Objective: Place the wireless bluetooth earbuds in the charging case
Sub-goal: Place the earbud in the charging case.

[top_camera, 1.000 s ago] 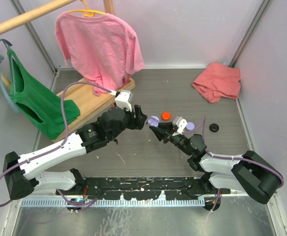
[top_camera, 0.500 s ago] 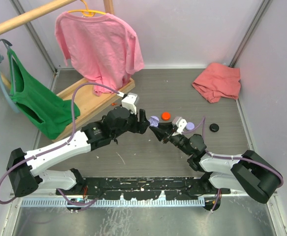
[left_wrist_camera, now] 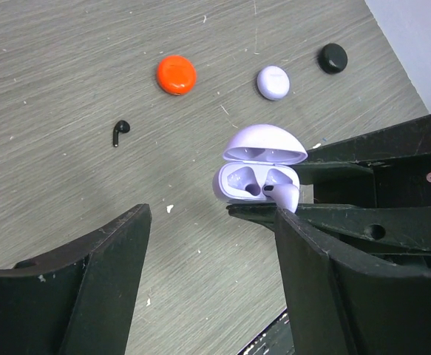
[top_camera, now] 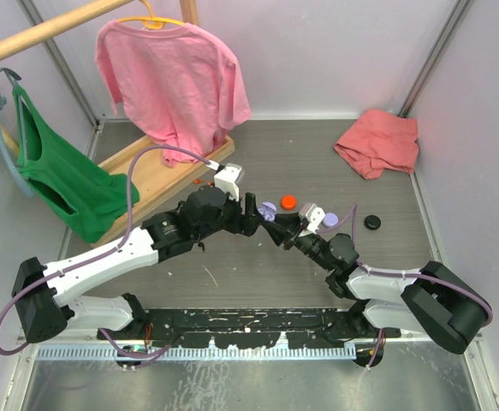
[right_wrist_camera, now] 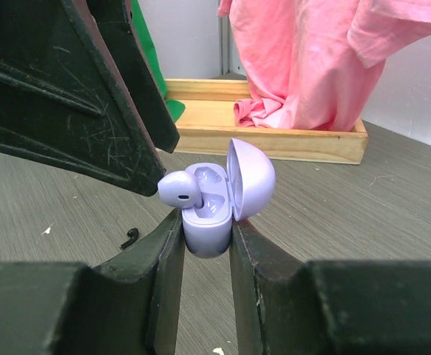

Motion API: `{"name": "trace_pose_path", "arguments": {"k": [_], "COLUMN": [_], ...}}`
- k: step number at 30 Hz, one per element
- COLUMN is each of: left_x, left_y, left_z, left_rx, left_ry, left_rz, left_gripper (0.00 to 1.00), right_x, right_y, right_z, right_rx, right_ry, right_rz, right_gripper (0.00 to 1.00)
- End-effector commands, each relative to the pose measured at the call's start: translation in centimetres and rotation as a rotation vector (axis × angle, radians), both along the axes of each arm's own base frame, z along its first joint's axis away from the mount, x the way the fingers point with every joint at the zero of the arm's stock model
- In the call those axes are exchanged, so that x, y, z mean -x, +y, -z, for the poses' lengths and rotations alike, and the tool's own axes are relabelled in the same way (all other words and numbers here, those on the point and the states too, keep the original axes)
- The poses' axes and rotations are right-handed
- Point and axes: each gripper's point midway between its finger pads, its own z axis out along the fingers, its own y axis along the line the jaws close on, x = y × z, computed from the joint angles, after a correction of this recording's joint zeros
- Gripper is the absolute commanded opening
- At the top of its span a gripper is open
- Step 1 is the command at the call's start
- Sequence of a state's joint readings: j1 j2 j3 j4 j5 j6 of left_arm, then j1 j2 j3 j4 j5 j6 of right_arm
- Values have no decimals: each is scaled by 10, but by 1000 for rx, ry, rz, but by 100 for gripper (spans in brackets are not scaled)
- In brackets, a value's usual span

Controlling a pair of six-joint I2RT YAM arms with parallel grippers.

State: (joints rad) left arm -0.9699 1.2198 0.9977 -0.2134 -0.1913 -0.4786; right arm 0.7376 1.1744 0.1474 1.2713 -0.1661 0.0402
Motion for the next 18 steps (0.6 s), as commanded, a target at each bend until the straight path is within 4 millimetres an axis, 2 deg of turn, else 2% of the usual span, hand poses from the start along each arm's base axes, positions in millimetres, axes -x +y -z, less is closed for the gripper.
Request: {"name": "trace_pose_path", "arguments": {"k": [1,18], "left_x": [-2,-10], "left_y": [-10,-17], "left_z": [-19,-20], "left_rx": [63,92], "left_ry": [-36,-21], "left_rz": [31,-7], "left_gripper": [70,76], "right_x": [1,3], "right_y": [1,2], "right_z": [-27,-28], "right_rx": [-67,-68], "right_ry": [-69,-71], "right_rz": [-9,-16], "right_gripper": [1,1]}}
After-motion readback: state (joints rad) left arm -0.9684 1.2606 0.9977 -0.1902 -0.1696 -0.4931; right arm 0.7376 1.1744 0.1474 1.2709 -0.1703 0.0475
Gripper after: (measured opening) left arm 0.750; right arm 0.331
